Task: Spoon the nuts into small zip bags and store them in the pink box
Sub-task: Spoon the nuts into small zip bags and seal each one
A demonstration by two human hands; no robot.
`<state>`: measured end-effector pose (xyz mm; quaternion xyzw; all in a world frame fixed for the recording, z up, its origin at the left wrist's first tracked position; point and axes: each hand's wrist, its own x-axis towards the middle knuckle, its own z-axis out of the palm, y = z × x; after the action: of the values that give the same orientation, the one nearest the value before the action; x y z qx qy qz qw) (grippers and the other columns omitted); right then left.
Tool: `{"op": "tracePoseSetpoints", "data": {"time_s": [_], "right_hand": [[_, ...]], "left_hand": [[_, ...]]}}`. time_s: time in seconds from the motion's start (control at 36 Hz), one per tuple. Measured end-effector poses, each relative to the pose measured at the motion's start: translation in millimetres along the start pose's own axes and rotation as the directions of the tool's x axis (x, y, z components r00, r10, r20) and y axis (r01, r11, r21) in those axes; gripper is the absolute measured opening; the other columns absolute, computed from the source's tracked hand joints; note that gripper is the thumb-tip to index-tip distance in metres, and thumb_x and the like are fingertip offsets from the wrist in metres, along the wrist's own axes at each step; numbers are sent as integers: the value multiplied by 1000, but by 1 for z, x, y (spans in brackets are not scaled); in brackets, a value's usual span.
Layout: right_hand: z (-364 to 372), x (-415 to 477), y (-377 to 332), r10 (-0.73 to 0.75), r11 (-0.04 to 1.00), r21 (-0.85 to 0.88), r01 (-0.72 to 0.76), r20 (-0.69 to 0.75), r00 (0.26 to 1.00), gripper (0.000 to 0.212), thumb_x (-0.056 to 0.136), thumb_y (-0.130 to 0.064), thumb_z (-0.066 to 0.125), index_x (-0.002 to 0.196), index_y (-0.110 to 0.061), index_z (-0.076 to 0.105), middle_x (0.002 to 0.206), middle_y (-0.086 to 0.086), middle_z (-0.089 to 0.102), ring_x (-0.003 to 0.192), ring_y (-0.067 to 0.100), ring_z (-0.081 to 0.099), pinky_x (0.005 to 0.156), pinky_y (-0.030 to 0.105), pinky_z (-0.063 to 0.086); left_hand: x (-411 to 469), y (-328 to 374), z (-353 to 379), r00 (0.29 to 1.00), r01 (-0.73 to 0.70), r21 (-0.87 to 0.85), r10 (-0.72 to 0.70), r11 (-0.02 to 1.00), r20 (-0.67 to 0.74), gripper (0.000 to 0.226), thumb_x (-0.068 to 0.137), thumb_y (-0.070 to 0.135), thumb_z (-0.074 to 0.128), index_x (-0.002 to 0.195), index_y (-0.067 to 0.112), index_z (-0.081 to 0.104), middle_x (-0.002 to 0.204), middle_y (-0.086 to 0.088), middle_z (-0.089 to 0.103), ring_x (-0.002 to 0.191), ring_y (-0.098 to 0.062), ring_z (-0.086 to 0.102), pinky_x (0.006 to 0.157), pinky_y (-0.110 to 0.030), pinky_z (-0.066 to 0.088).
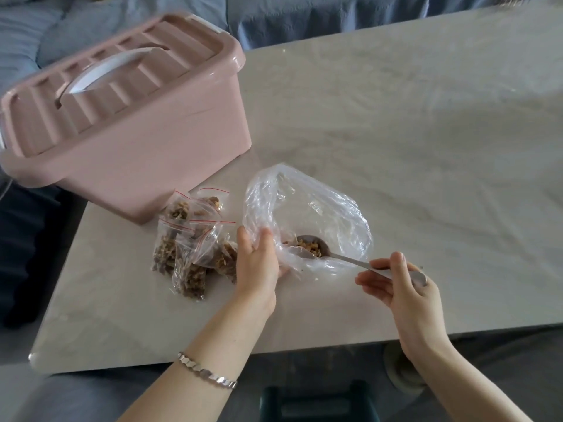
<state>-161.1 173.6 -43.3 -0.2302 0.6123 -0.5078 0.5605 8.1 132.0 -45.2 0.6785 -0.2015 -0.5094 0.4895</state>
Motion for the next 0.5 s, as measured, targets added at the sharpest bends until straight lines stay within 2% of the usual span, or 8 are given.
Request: {"op": "tracePoseSetpoints", "data": {"time_s": [0.08, 0.17, 0.22, 0.31, 0.39, 0.44, 0.47, 0.5], "right_hand": [[0, -2, 2, -42, 998, -46, 42, 0, 999, 37, 97, -26, 41, 82, -2, 64, 64, 12, 70, 66, 22, 69, 62, 22, 57], [1, -3, 4, -62, 996, -60, 62, -1, 998, 37, 97, -27, 41, 81, -3, 64, 65, 12, 70, 66, 22, 69, 63, 23, 57], [3, -4, 5, -45, 998, -45, 45, -5, 999, 37, 97, -26, 41, 79, -2, 63, 63, 12, 69, 65, 23, 69, 63, 23, 57], [3, -4, 5, 27, 999, 22, -27, -9, 1000, 37, 98, -26, 41, 80, -1, 62, 61, 13, 68, 64, 24, 68, 62, 23, 58], [1, -2, 2, 106, 987, 122, -102, -26, 994, 37, 99, -28, 40, 82, -2, 61, 60, 13, 67, 63, 22, 68, 62, 23, 58], [-2, 0, -2, 114, 981, 165, -106, -40, 993, 37, 99, -28, 39, 81, -3, 60, 59, 12, 67, 62, 21, 68, 60, 22, 57], [-3, 2, -5, 106, 979, 182, -96, -45, 993, 37, 99, -28, 39, 81, -4, 59, 58, 11, 67, 61, 21, 68, 59, 22, 57], [-5, 4, -7, 93, 977, 195, -82, -49, 995, 37, 99, -28, 38, 80, -4, 59, 57, 11, 67, 59, 20, 68, 59, 21, 57]], "left_hand": [[1, 3, 1, 997, 78, -142, -76, 987, 15, 38, 99, 25, 40, 136, 35, 34, 124, -6, 57, 101, -28, 64, 82, -50, 54], [-2, 10, 5, 990, 144, -309, -136, 940, 49, 33, 101, 21, 37, 133, 29, 38, 117, -13, 60, 99, -30, 64, 77, -49, 54], [-3, 11, 8, 990, 143, -342, -129, 929, 63, 29, 101, 21, 36, 129, 26, 41, 106, -15, 64, 92, -29, 65, 76, -46, 54], [-5, 11, 13, 996, 91, -234, -82, 968, 47, 19, 100, 20, 39, 115, 26, 48, 94, -12, 65, 80, -23, 63, 75, -42, 55], [-4, 9, 13, 998, 39, -116, -32, 992, 60, 15, 98, 20, 42, 102, 32, 51, 103, -10, 66, 92, -24, 64, 84, -47, 54], [-4, 9, 12, 998, -59, 0, 59, 998, 39, 18, 93, 33, 46, 111, 31, 50, 118, -4, 61, 108, -21, 60, 93, -45, 49], [-2, 7, 12, 993, -110, 63, 107, 992, 42, 33, 88, 40, 47, 119, 28, 47, 124, -2, 58, 113, -20, 56, 97, -44, 46], [-1, 6, 11, 989, -147, 113, 142, 983, 51, 38, 87, 41, 46, 121, 25, 45, 122, -1, 57, 112, -19, 55, 97, -42, 44]]}}
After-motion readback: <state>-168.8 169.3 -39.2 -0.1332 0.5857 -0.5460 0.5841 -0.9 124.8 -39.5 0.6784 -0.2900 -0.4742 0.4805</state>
